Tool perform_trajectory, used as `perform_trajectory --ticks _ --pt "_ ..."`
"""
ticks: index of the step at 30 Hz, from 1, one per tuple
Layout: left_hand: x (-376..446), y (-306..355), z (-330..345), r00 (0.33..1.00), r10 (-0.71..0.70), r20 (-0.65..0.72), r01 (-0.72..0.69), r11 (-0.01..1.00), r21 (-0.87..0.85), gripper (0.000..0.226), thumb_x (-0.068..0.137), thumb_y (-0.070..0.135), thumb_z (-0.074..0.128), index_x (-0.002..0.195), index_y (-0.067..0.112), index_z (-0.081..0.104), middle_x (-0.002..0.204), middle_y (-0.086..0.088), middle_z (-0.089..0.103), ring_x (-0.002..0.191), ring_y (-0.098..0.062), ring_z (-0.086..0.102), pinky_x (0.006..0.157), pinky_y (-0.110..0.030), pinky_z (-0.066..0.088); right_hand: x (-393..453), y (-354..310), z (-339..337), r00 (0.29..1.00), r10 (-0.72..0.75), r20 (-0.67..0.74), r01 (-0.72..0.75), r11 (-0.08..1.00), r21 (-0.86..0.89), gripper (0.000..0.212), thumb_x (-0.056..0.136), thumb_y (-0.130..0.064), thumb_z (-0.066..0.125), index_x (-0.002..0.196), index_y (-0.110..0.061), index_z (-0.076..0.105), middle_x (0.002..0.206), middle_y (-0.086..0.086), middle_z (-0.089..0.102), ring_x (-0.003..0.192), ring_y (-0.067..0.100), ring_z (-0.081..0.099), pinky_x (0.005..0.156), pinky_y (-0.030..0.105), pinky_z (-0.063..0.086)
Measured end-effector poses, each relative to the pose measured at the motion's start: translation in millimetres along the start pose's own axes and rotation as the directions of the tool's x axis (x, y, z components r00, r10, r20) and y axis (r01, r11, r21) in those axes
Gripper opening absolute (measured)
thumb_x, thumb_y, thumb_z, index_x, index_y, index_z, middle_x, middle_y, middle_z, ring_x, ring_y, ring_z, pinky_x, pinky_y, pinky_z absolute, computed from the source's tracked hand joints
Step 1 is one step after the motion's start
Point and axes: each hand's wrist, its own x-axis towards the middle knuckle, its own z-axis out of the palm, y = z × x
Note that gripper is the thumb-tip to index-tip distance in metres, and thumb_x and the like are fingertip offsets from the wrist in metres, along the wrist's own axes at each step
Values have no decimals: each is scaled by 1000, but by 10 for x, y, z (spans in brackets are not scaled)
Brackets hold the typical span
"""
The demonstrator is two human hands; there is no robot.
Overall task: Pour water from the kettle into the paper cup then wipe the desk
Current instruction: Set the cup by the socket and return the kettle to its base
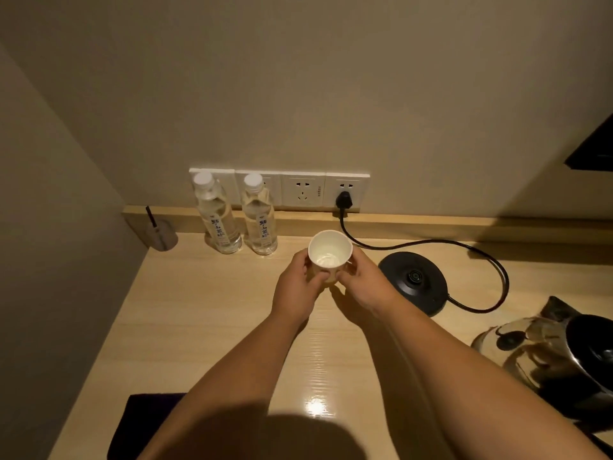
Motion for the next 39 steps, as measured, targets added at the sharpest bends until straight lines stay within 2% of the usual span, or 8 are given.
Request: perform_trajectory --ticks 8,12,17,22,27,33,37,39 --pt "306 -144 115 999 -35 -38 34 999 -19 54 86 19 69 134 26 44 131 3 58 120 -13 52 95 -30 44 329 7 -29 1000 -6 17 6 1000 0 67 89 -5 60 144 -31 34 138 -2 49 124 14 43 99 31 38" --pt "322 -153 168 998 -26 -59 25 1000 -13 53 87 20 69 133 25 45 130 5 57 119 -9 51 89 -23 40 364 18 -65 999 7 37 -7 1000 -13 64 90 -8 61 144 -31 34 137 -2 49 118 10 43 95 28 37" --pt "328 -152 165 998 -28 -59 28 1000 -6 53 87 20 68 134 25 44 132 4 57 121 -12 52 92 -25 42 384 9 -58 999 7 37 -6 1000 -26 65 91 -7 59 145 -30 31 140 -1 46 122 11 41 95 27 35" --pt "313 -128 141 999 -29 -42 30 999 30 57 88 21 68 137 25 41 135 3 55 122 -14 52 88 -23 41 373 8 -40 1000 6 27 -5 999 -40 65 92 -8 59 146 -30 29 142 0 45 124 11 40 95 27 35" --pt "297 -71 113 999 -29 -17 31 994 108 61 88 21 68 141 25 37 137 4 51 108 -3 49 67 -7 34 326 4 -60 999 37 18 -36 996 -87 74 91 -4 57 149 -34 21 150 2 39 137 24 36 108 43 36" --pt "225 -108 28 1000 1 0 -1 961 277 74 86 34 69 146 21 29 149 -1 40 132 -19 42 95 -30 38 214 -38 -112 998 70 -4 -69 969 -238 79 91 -3 53 152 -30 11 156 4 30 140 29 31 106 45 39" --pt "70 -116 -52 999 40 29 -49 906 421 74 90 43 61 148 18 24 152 -2 33 132 -20 41 97 -35 41 57 -92 -129 997 65 -36 -73 934 -351 76 95 -7 49 153 -24 4 156 5 28 139 27 33 106 38 36" --pt "-71 -114 -68 997 71 33 -78 854 515 72 92 48 53 149 17 21 156 -2 24 136 -20 35 103 -37 39 -73 -118 -145 998 24 -53 -44 898 -437 72 96 -10 47 153 -21 6 155 6 31 136 26 38 104 34 37"
